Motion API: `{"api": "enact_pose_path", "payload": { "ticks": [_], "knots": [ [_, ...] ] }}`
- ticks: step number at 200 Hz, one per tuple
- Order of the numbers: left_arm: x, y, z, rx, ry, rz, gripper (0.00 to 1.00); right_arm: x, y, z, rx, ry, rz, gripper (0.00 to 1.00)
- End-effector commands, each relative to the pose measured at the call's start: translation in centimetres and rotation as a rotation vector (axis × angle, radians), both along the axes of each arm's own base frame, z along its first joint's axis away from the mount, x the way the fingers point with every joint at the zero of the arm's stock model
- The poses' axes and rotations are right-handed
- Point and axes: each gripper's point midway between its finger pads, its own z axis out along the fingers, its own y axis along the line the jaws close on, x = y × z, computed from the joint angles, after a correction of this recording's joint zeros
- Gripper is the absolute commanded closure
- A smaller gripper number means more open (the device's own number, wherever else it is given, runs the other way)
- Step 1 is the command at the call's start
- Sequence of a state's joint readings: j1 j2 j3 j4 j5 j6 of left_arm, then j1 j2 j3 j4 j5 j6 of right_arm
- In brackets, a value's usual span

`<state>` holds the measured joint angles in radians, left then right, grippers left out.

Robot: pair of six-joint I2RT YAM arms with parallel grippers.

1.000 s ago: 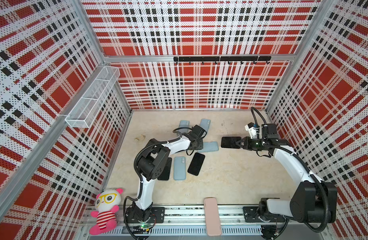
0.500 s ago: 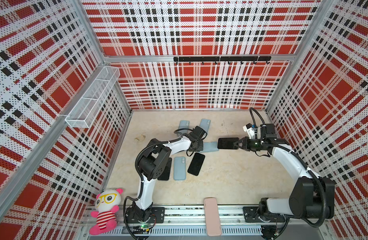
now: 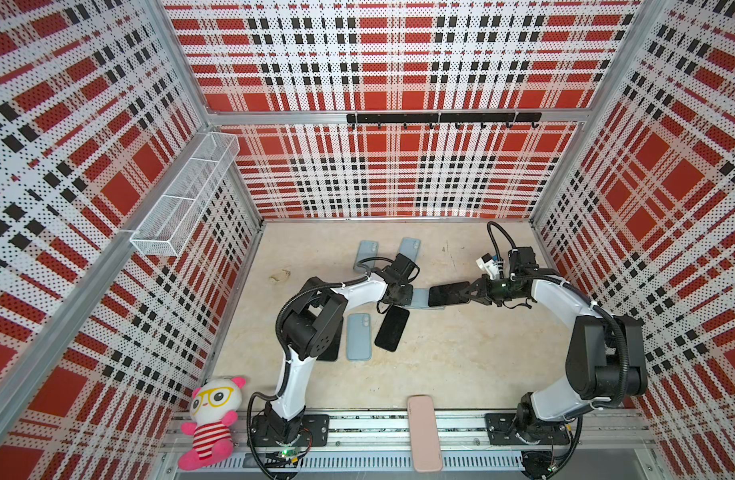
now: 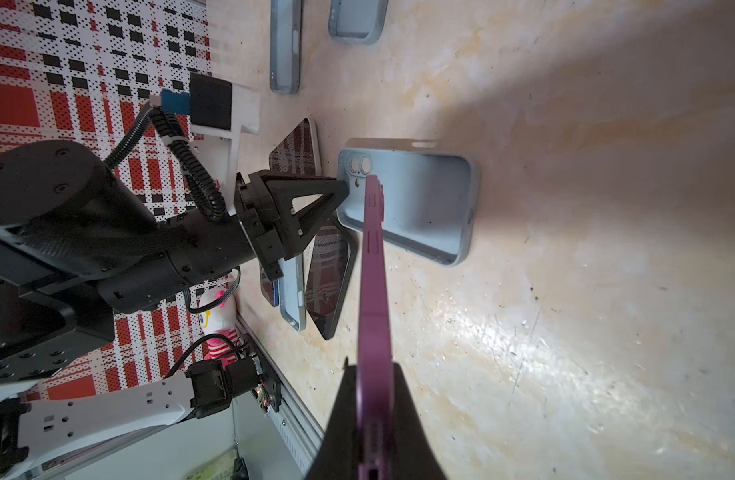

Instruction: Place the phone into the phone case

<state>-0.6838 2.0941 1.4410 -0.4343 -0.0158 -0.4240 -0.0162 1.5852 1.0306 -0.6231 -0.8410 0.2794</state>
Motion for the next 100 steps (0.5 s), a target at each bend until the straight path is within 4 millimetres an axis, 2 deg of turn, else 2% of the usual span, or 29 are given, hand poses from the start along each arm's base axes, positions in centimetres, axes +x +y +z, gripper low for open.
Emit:
{"api": "enact_pose_path", "payload": {
  "ticks": [1, 32, 100],
  "knots": [
    [0.5, -1.0, -0.1, -0.039, 0.001, -0.048, 0.84, 0.7, 0.5, 1.1, 0.052, -0.028, 0.02, 0.95],
    [0.5, -1.9, 0.3, -0.073, -0.006, -0.068, 0.83, 0.8, 0.3, 0.3, 0.037, 0.0, 0.015, 0.96],
    [0.9, -1.7, -0.1, -0.058, -0.026, -0.102, 0.83, 2.2, 0.0, -1.4, 0.023, 0.046, 0.023, 0.96]
  ]
}}
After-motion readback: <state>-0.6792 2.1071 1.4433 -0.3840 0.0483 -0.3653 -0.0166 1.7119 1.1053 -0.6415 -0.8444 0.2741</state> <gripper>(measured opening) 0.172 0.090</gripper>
